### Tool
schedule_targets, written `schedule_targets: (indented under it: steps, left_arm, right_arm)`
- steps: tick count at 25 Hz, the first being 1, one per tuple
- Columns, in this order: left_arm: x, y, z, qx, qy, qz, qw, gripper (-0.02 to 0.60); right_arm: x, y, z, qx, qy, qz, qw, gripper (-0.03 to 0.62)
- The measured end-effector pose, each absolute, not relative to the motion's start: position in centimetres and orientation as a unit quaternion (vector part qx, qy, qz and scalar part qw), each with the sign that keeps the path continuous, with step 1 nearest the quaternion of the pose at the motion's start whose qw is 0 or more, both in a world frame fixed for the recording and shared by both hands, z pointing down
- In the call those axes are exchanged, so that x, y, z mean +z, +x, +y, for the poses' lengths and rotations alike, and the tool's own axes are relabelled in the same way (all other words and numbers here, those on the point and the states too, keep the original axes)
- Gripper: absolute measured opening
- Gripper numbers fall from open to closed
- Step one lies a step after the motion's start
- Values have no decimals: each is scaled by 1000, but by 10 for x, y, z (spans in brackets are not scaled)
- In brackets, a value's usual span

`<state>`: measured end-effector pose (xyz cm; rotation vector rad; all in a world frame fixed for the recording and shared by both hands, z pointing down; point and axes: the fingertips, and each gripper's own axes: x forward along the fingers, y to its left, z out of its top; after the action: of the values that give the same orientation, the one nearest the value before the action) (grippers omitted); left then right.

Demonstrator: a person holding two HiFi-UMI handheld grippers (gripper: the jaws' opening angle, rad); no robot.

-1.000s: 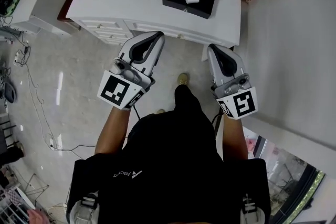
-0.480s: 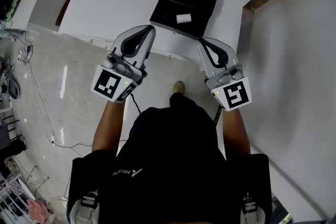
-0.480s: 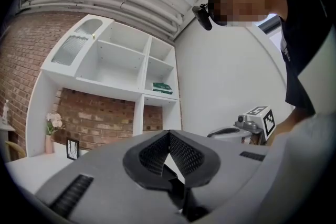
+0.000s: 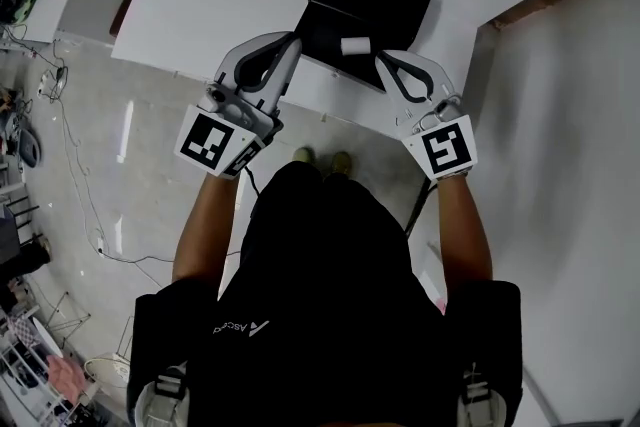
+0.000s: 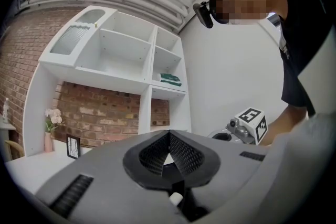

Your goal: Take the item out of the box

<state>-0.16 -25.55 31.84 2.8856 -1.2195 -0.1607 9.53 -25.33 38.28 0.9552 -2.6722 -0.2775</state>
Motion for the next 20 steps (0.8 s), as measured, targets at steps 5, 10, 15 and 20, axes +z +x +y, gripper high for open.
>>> schedule_targets:
  steps: [5,10,15,20]
  left_arm:
    - [325,-5,-271,-38,929,-367,2,-2]
    - [333,-5,-289,-43,933,-356,11,-2]
    - [347,-8,-302,-38,937,-346,23,-2]
    - [360,-10,-306,-38,938,-343,40,-2]
  right_arm:
    - [413,87,-271,-127,306,-914,236,2]
    - [440,79,-284,-142,280,-898,309,7]
    - [477,71,-295,-162,232,-877,388,66]
    - [515,63,-305,-159,168,-859,457,125]
